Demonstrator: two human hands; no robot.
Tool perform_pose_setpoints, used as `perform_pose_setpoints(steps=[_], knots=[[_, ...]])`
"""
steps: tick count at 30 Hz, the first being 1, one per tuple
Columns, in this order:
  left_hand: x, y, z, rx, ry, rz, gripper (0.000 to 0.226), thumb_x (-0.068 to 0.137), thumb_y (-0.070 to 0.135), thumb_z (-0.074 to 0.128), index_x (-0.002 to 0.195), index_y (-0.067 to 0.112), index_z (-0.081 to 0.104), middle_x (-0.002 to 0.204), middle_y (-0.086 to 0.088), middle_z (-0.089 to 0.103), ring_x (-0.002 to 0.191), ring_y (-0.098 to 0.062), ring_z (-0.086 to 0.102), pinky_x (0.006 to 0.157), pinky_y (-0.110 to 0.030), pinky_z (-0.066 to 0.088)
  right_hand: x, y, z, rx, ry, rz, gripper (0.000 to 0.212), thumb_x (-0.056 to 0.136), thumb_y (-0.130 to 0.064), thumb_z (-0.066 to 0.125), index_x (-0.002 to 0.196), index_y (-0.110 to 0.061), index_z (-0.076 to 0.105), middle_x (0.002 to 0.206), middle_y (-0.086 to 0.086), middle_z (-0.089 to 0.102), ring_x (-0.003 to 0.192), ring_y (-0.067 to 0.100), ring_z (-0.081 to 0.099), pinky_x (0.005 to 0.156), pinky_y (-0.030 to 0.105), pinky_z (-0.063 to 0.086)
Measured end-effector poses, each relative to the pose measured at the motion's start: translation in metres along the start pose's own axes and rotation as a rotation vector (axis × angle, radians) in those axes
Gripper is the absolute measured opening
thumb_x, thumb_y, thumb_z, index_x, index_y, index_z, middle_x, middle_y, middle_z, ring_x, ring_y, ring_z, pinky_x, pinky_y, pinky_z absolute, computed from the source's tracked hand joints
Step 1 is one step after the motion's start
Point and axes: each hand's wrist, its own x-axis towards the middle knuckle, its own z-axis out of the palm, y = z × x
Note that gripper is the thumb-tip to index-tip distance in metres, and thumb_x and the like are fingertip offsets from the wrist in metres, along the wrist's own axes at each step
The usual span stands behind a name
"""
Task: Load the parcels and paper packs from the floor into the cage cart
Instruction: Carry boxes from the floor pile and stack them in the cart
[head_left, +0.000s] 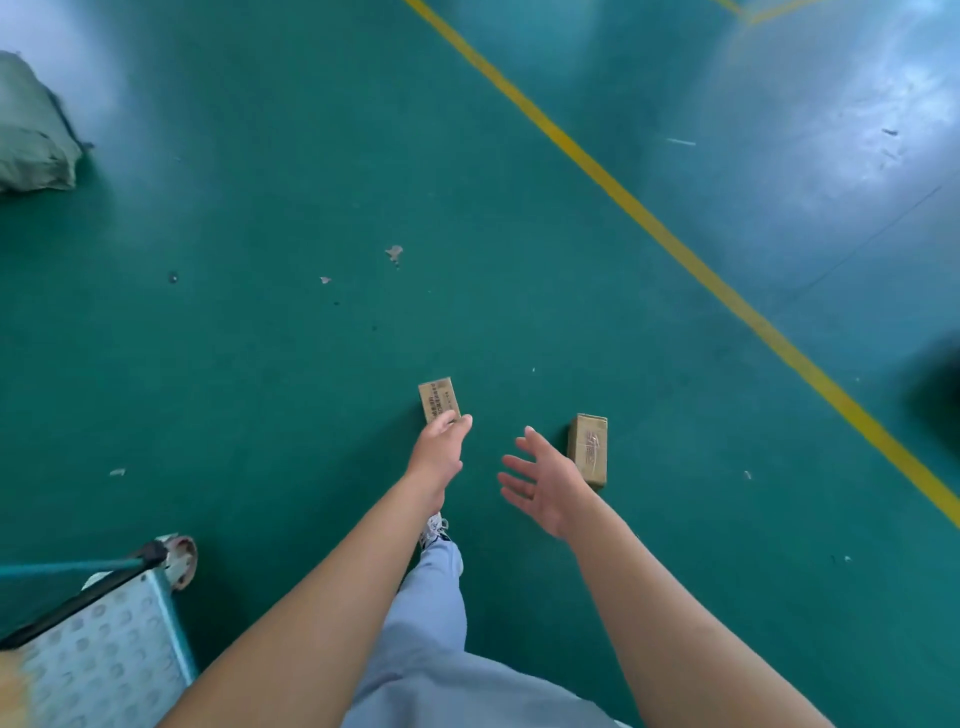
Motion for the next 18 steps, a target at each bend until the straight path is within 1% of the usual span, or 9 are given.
perform_pose_setpoints(steps=[2, 5, 8, 10, 13, 15, 18], knots=[[0.036, 0.024, -0.004, 0.004, 0.001, -0.031, 0.056, 0.105, 0.041, 0.053, 0.157, 0.025, 0.039, 0.158, 0.002, 0.044, 0.129, -0.021, 0.051, 0.113, -0.04, 0.044, 0.026, -0.029, 0.015, 0.01, 0.018, 0.024, 0.049, 0.105, -0.048, 0.052, 0.144, -0.019, 0.053, 0.134, 0.009, 0.061, 0.117, 0.03, 0.063, 0.096, 0.041, 0.055], [0.079, 0.052, -0.01, 0.037, -0.019, -0.064, 0.056, 0.105, 0.04, 0.053, 0.157, 0.026, 0.038, 0.157, 0.003, 0.045, 0.127, -0.019, 0.051, 0.113, -0.04, 0.044, 0.06, -0.066, 0.033, 0.039, 0.041, 0.04, 0.049, 0.106, -0.046, 0.052, 0.145, -0.017, 0.052, 0.135, 0.009, 0.061, 0.118, 0.029, 0.063, 0.096, 0.04, 0.054], [0.12, 0.069, -0.016, 0.069, -0.018, -0.095, 0.055, 0.105, 0.04, 0.053, 0.157, 0.025, 0.039, 0.156, 0.003, 0.046, 0.131, -0.019, 0.05, 0.11, -0.037, 0.045, 0.095, -0.088, 0.047, 0.04, 0.06, 0.058, 0.048, 0.106, -0.043, 0.052, 0.146, -0.016, 0.052, 0.136, 0.01, 0.061, 0.119, 0.029, 0.063, 0.097, 0.04, 0.054], [0.147, 0.076, -0.022, 0.097, -0.009, -0.114, 0.054, 0.106, 0.038, 0.052, 0.156, 0.025, 0.039, 0.155, 0.002, 0.047, 0.132, -0.019, 0.05, 0.111, -0.038, 0.045, 0.12, -0.097, 0.055, 0.015, 0.06, 0.086, 0.048, 0.106, -0.043, 0.051, 0.146, -0.016, 0.052, 0.137, 0.01, 0.061, 0.118, 0.029, 0.063, 0.098, 0.04, 0.054], [0.188, 0.074, -0.033, 0.112, 0.011, -0.154, 0.053, 0.107, 0.035, 0.052, 0.156, 0.023, 0.039, 0.155, 0.0, 0.047, 0.134, -0.019, 0.049, 0.111, -0.037, 0.045, 0.168, -0.098, 0.066, -0.024, 0.044, 0.132, 0.048, 0.106, -0.044, 0.05, 0.144, -0.016, 0.053, 0.139, 0.01, 0.06, 0.12, 0.029, 0.062, 0.1, 0.04, 0.052], [0.225, 0.063, -0.042, 0.109, 0.038, -0.202, 0.053, 0.107, 0.034, 0.053, 0.156, 0.021, 0.039, 0.155, -0.001, 0.046, 0.134, -0.02, 0.048, 0.11, -0.036, 0.044, 0.209, -0.093, 0.074, -0.063, 0.04, 0.17, 0.047, 0.106, -0.046, 0.05, 0.143, -0.016, 0.055, 0.139, 0.009, 0.06, 0.12, 0.029, 0.062, 0.098, 0.039, 0.052], [0.28, 0.033, -0.056, 0.091, 0.081, -0.283, 0.058, 0.106, 0.036, 0.054, 0.159, 0.021, 0.036, 0.157, -0.001, 0.043, 0.124, -0.019, 0.049, 0.112, -0.037, 0.044, 0.271, -0.079, 0.082, -0.127, 0.036, 0.228, 0.047, 0.105, -0.046, 0.051, 0.141, -0.015, 0.057, 0.138, 0.008, 0.061, 0.12, 0.029, 0.063, 0.097, 0.039, 0.052]])
